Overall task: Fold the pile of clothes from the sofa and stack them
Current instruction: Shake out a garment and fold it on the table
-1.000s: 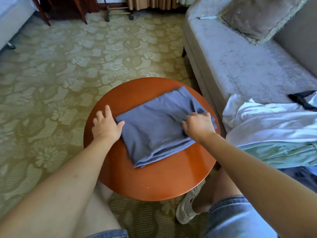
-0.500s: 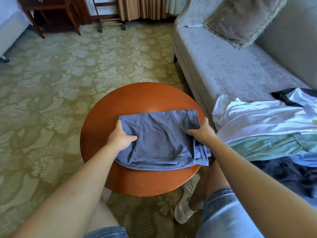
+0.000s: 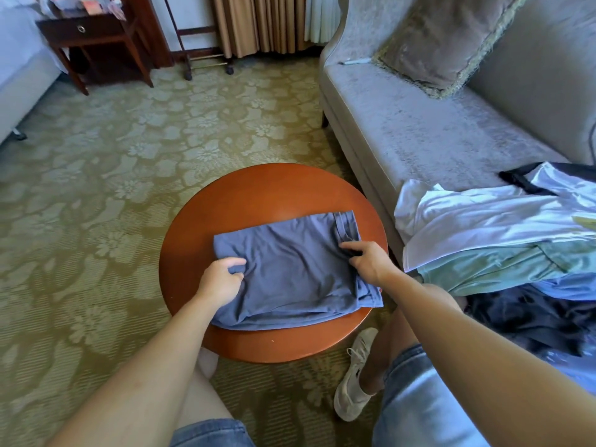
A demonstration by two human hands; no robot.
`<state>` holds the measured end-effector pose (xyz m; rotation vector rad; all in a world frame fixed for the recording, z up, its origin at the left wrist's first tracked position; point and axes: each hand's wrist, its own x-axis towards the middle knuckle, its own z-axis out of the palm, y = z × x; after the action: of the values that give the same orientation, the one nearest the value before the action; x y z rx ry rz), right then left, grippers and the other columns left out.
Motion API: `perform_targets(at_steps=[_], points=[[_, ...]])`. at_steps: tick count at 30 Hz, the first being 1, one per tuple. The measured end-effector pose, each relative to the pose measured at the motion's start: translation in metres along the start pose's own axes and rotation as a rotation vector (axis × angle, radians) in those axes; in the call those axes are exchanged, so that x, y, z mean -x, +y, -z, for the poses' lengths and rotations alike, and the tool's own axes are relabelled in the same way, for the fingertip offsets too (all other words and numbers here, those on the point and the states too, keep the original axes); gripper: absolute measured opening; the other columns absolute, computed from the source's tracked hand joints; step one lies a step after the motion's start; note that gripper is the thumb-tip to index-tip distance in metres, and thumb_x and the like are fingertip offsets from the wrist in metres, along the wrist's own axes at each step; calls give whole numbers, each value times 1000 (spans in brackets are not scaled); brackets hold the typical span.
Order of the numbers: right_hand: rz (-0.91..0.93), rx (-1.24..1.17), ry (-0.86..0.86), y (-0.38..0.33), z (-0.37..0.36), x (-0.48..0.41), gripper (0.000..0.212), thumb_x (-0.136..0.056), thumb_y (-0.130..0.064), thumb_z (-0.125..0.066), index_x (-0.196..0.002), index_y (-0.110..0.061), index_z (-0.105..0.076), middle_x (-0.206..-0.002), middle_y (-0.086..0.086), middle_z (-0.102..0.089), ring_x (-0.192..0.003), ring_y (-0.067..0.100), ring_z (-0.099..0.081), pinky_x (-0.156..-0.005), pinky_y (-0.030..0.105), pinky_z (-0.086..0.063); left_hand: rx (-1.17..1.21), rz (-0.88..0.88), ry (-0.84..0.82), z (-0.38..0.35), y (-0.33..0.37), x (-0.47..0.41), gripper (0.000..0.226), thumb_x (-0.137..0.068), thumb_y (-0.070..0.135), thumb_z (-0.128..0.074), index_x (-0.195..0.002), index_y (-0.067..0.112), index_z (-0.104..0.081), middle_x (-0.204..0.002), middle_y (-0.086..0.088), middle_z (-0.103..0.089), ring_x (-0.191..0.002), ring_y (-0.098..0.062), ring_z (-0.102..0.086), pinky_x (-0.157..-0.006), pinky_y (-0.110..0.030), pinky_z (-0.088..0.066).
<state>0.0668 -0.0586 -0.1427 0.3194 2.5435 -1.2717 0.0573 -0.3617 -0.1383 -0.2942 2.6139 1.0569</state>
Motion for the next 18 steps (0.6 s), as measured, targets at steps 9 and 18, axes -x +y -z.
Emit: perform_targets(at_steps=[9,18], points=[[54,-207,287,-2,16,55,56,-86,8,-41,-137,-12,-54,-138,3,-53,-134,17,-42,-113,24,-28,19,-135,0,12,58,28,48,-93,9,-61,-140,12,-50,-146,-7,-47,-133,-25,-44,-103,-27,-34],[90,-278,617,48,134,186,54,-88,14,-41,-118,-23,-65,-116,3,-63,-110,14,-56,-81,-1,-38,58,-435,-284,-32,174,76,57,-95,15,-60,-146,29,-40,-155,3,-33,-142,-19,-31,-112,-38,-32]])
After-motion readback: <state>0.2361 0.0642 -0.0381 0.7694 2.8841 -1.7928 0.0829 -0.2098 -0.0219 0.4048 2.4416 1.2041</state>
